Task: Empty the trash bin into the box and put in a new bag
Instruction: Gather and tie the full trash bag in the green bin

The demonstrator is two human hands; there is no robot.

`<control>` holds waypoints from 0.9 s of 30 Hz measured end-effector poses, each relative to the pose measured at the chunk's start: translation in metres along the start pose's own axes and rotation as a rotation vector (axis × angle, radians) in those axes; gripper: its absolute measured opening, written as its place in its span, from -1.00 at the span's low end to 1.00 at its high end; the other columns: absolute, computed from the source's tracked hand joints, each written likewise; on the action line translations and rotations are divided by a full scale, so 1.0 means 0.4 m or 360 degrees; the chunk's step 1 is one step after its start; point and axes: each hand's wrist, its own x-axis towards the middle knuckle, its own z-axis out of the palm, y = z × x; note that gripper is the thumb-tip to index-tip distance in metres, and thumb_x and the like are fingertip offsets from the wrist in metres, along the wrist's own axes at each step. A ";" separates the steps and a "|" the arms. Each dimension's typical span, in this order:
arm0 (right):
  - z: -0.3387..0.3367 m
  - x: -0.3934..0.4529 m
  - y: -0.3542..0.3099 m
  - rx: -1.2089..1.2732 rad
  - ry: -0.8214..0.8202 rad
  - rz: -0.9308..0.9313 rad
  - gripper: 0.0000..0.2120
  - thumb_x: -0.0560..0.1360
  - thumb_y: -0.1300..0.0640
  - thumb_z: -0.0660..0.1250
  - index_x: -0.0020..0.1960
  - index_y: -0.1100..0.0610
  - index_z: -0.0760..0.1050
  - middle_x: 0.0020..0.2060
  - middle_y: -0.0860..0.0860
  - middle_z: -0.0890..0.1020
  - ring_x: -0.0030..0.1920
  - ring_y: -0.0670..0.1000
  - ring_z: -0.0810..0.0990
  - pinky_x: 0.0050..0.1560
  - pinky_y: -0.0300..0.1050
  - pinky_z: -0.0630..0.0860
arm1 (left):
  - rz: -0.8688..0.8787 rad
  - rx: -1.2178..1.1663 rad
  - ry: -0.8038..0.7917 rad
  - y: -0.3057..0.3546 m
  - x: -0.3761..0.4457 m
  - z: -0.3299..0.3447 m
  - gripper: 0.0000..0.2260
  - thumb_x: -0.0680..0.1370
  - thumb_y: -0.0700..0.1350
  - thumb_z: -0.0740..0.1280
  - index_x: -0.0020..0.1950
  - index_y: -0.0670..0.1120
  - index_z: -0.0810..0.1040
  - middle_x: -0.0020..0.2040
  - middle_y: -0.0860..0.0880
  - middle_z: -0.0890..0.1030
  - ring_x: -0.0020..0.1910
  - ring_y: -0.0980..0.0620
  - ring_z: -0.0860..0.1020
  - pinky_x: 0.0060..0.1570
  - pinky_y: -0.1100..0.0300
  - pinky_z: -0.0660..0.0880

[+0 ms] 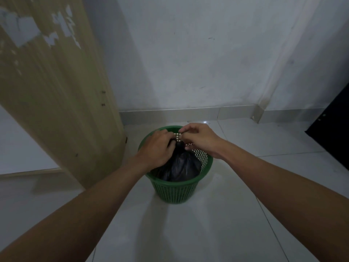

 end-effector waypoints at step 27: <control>-0.026 0.003 0.024 -0.0953 -0.0137 -0.0487 -0.85 0.47 0.13 0.52 -0.24 0.18 0.69 0.03 -0.02 0.70 0.13 -0.07 0.64 0.32 -0.05 0.47 | -0.1207 -0.1376 0.0004 -0.004 0.020 -0.016 -0.86 0.53 -0.09 0.46 0.05 -0.07 0.73 0.01 -0.01 0.71 -0.07 0.05 0.60 -0.05 0.16 0.46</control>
